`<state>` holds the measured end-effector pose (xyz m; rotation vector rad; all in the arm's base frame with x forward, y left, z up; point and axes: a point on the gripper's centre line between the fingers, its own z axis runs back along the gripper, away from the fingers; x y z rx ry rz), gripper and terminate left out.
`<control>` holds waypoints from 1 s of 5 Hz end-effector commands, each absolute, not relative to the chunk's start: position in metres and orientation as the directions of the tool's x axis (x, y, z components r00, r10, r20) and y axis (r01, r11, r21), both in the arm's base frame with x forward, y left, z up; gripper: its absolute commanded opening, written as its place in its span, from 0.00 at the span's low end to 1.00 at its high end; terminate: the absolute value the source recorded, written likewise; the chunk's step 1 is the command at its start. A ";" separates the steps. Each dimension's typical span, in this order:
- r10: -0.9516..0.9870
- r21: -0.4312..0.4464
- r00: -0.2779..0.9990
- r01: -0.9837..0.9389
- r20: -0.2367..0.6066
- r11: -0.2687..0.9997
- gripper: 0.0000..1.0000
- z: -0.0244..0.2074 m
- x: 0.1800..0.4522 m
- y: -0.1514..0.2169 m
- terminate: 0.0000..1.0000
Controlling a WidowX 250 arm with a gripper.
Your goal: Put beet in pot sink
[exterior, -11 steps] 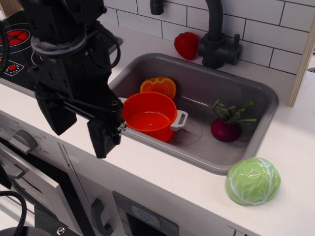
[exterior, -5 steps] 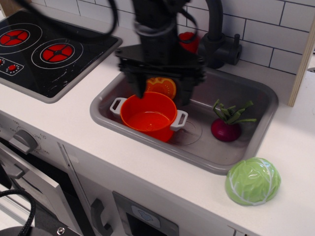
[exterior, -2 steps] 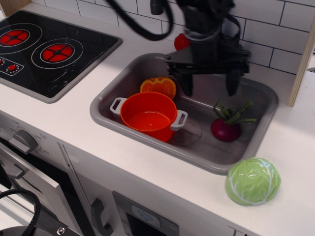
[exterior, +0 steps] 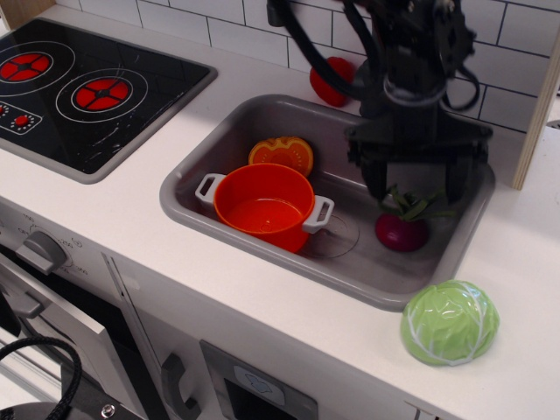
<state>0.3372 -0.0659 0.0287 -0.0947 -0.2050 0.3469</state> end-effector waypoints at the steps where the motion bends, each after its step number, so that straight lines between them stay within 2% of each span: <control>1: 0.360 -0.132 0.917 -0.341 0.169 0.931 1.00 0.027 0.341 -0.067 0.00; 2: 0.367 -0.113 0.914 -0.352 0.174 0.929 0.00 0.021 0.344 -0.066 0.00; 3: 0.368 -0.119 0.913 -0.351 0.174 0.929 0.00 0.022 0.346 -0.064 0.00; 4: 0.391 -0.129 0.894 -0.371 0.219 0.920 0.00 0.034 0.345 -0.058 0.00; 5: 0.407 -0.148 0.888 -0.383 0.212 0.912 0.00 0.055 0.343 -0.058 0.00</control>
